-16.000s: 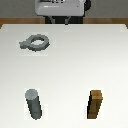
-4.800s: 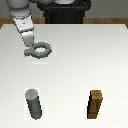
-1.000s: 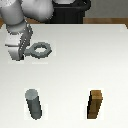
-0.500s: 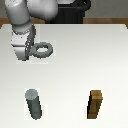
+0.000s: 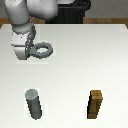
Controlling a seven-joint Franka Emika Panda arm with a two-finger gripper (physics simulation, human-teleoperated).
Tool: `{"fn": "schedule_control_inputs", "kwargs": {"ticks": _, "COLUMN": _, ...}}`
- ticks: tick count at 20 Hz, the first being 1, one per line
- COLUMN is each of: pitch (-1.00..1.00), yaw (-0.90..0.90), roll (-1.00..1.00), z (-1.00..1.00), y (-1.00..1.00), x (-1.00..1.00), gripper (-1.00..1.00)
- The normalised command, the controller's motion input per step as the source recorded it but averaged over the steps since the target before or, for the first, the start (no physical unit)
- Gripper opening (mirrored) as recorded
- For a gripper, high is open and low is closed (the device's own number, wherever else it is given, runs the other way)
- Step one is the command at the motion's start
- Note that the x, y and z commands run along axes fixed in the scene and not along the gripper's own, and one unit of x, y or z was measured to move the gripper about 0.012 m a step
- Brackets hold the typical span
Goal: Put the loop with the handle onto the peg.
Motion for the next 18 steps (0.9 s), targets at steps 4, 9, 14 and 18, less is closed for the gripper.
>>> {"fn": "schedule_control_inputs", "kwargs": {"ticks": 4, "pitch": 0.0, "yaw": 0.0, "roll": 0.0, "z": 0.5, "y": 0.0, "x": 0.0, "gripper": -1.0}}
{"fn": "schedule_control_inputs", "kwargs": {"ticks": 9, "pitch": 0.0, "yaw": 0.0, "roll": 0.0, "z": 0.6, "y": 0.0, "x": 0.0, "gripper": -1.0}}
{"fn": "schedule_control_inputs", "kwargs": {"ticks": 14, "pitch": 0.0, "yaw": 0.0, "roll": 0.0, "z": 0.0, "y": 0.0, "x": 0.0, "gripper": -1.0}}
{"fn": "schedule_control_inputs", "kwargs": {"ticks": 18, "pitch": 0.0, "yaw": 0.0, "roll": 0.0, "z": 0.0, "y": 0.0, "x": 0.0, "gripper": 1.0}}
